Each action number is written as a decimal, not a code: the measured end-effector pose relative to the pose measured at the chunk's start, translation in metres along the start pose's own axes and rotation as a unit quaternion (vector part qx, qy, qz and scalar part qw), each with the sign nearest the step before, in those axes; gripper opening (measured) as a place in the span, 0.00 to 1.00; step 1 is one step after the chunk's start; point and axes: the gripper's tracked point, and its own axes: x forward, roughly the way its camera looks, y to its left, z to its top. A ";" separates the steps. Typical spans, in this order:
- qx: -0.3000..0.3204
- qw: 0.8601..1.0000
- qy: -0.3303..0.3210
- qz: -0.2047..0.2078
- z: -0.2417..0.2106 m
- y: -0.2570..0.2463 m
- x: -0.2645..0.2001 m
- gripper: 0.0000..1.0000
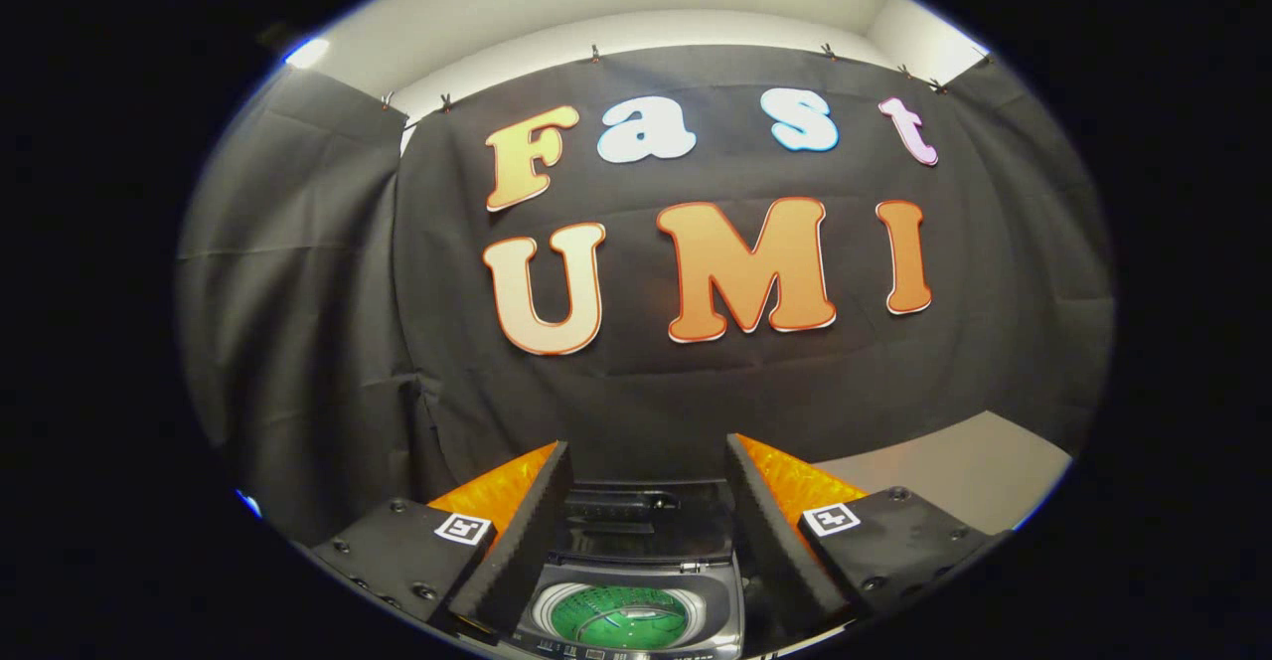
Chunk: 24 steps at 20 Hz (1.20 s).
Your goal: Put the clothes into the washing machine and then close the washing machine lid.
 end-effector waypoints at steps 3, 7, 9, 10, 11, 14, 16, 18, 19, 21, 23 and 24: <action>0.007 1.000 -0.010 -0.015 0.021 -0.028 -0.004 0.98; 0.002 1.000 -0.010 -0.029 0.033 -0.058 -0.013 0.98; 0.000 0.999 -0.009 -0.030 0.036 -0.064 -0.013 0.98; -0.003 1.000 -0.006 -0.029 0.035 -0.064 -0.010 0.98; -0.006 1.000 -0.003 -0.028 0.034 -0.064 -0.004 0.98; -0.011 1.000 0.003 -0.013 0.029 -0.051 0.035 0.98; -0.010 1.000 0.012 -0.004 0.018 -0.037 0.072 0.98; -0.007 1.000 0.026 0.010 0.000 -0.018 0.113 0.98; -0.007 0.999 0.036 0.016 -0.011 -0.010 0.130 0.98; -0.008 0.998 0.056 0.022 -0.034 0.003 0.166 0.98; -0.008 0.997 0.072 0.025 -0.059 0.013 0.198 0.98; -0.011 0.997 0.078 0.022 -0.072 0.014 0.214 0.98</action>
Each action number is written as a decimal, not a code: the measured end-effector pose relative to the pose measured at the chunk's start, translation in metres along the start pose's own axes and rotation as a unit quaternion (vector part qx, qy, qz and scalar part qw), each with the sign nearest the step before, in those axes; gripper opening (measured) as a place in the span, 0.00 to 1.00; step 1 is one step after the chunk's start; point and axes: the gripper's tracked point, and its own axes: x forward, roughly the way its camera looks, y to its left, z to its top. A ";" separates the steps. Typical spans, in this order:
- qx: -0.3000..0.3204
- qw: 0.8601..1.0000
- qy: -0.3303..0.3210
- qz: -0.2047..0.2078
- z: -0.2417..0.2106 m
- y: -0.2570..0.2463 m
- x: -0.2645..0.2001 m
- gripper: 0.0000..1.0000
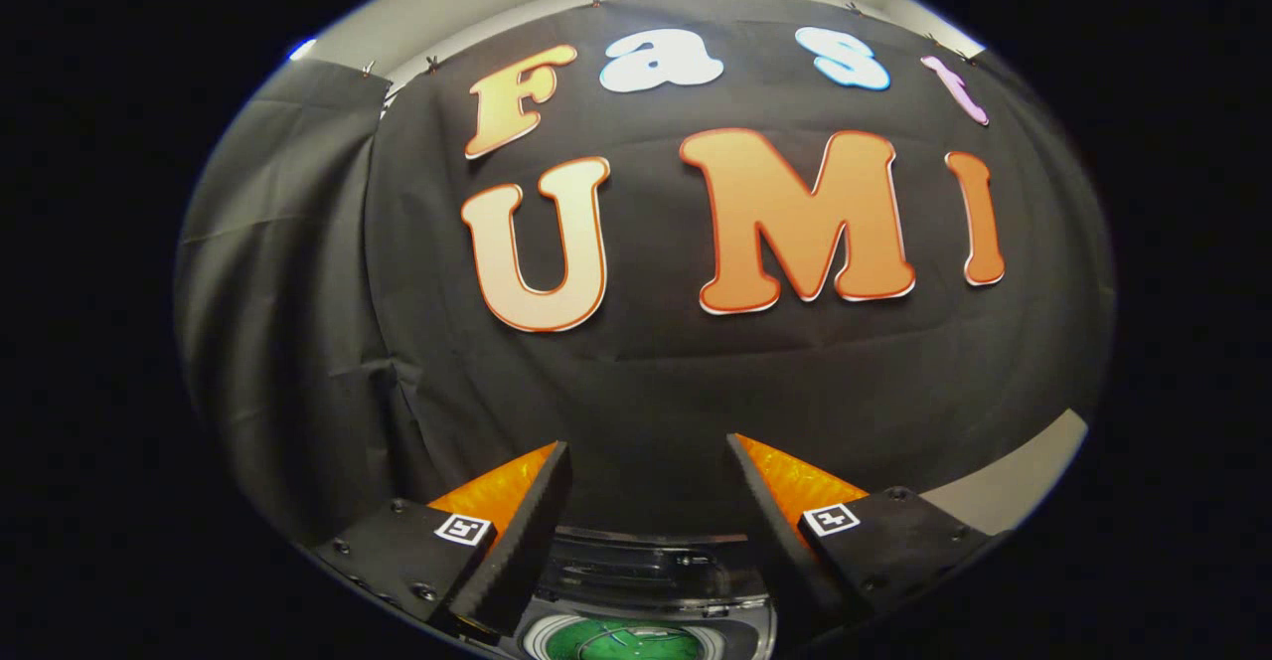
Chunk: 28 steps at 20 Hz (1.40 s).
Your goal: Put the clothes into the washing machine and then close the washing machine lid.
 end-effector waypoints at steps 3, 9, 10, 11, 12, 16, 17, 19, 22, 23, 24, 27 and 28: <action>0.013 0.999 0.041 -0.009 -0.037 -0.002 0.045 0.98; 0.049 0.994 0.092 -0.044 -0.088 -0.019 0.085 0.98; 0.043 0.994 0.092 -0.049 -0.091 -0.022 0.089 0.98; 0.035 0.993 0.100 -0.053 -0.097 -0.025 0.092 0.98; 0.029 0.992 0.111 -0.059 -0.102 -0.028 0.095 0.98; -0.010 0.993 0.107 -0.057 -0.105 -0.031 0.100 0.97; -0.006 0.992 0.111 -0.055 -0.106 -0.032 0.099 0.97; -0.005 0.992 0.115 -0.055 -0.108 -0.034 0.097 0.98; -0.002 0.992 0.116 -0.058 -0.108 -0.032 0.088 0.98; -0.003 0.992 0.113 -0.057 -0.109 -0.031 0.082 0.98; -0.003 0.992 0.110 -0.056 -0.109 -0.030 0.076 0.98; -0.004 0.994 0.099 -0.052 -0.110 -0.024 0.053 0.98; -0.004 0.994 0.096 -0.052 -0.111 -0.023 0.045 0.98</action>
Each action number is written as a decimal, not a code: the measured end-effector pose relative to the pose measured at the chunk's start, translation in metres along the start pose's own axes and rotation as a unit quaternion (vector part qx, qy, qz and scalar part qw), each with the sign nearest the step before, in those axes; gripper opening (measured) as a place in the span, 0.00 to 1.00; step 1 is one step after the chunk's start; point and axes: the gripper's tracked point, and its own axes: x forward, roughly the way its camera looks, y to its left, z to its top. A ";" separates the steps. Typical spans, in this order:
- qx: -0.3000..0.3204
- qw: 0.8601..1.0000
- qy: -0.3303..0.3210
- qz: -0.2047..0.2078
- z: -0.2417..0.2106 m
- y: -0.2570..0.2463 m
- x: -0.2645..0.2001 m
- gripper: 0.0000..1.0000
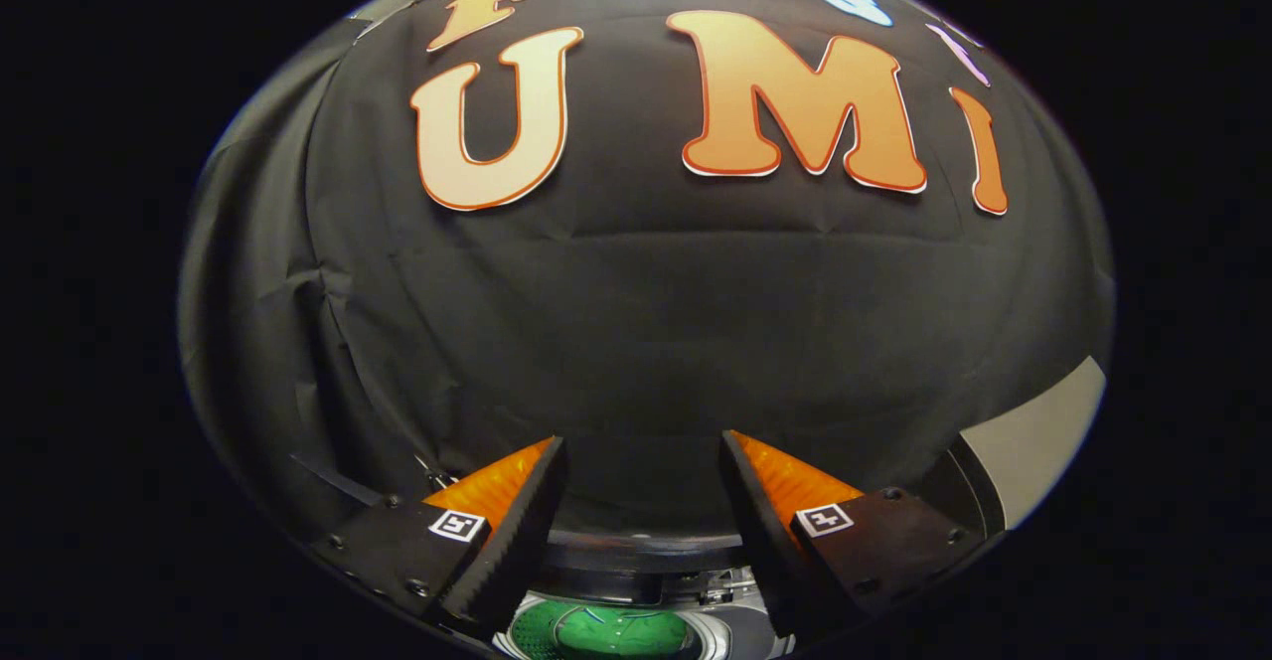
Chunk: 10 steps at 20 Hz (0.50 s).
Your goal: Put the clothes into the washing machine and then close the washing machine lid.
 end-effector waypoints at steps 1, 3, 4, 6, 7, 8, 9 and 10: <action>0.000 1.000 -0.003 0.001 -0.004 0.001 -0.007 0.98; -0.003 1.000 -0.006 0.002 -0.013 0.003 -0.022 0.98; -0.002 1.000 -0.008 0.002 -0.018 0.003 -0.030 0.98; -0.004 1.000 -0.012 0.001 -0.028 0.004 -0.044 0.98; -0.004 1.000 -0.014 0.001 -0.033 0.007 -0.051 0.98; -0.004 1.000 -0.015 0.001 -0.038 0.008 -0.057 0.98; -0.005 1.000 -0.014 0.001 -0.046 0.009 -0.065 0.98; -0.005 1.000 -0.014 0.001 -0.054 0.010 -0.072 0.98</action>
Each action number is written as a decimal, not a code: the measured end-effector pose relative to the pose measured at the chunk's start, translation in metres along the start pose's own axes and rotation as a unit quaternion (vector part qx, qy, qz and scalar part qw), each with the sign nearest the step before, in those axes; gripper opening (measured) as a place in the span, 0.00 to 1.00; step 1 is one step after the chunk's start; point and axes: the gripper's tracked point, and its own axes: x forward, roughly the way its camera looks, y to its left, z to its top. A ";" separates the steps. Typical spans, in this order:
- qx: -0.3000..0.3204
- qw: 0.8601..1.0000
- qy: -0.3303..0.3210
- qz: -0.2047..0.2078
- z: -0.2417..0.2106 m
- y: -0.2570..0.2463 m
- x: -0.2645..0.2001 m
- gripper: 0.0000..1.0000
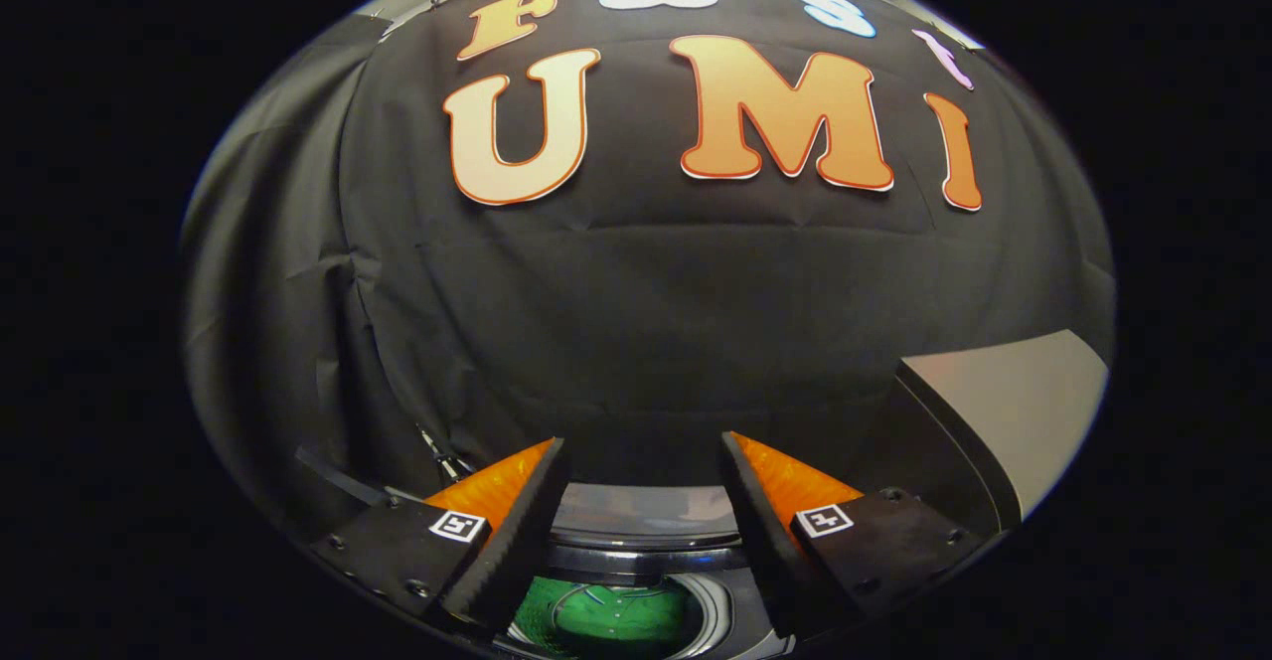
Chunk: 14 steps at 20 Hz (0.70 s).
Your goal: Put the clothes into the washing machine and then close the washing machine lid.
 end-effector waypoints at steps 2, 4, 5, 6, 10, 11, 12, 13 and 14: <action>-0.001 1.000 0.004 0.000 -0.021 0.001 -0.017 0.98; -0.005 1.000 0.017 0.000 -0.051 0.002 -0.032 0.97; -0.004 1.000 0.021 0.003 -0.063 0.003 -0.039 0.98; -0.001 1.000 0.031 0.005 -0.074 0.004 -0.042 0.98; 0.015 0.999 0.033 0.008 -0.083 0.005 -0.062 0.98; 0.017 1.000 0.025 0.008 -0.076 0.007 -0.071 0.98; 0.015 1.000 0.016 0.008 -0.067 0.007 -0.078 0.98; 0.014 1.000 0.002 0.007 -0.056 0.008 -0.087 0.98; 0.010 1.000 -0.015 0.008 -0.042 0.007 -0.096 0.98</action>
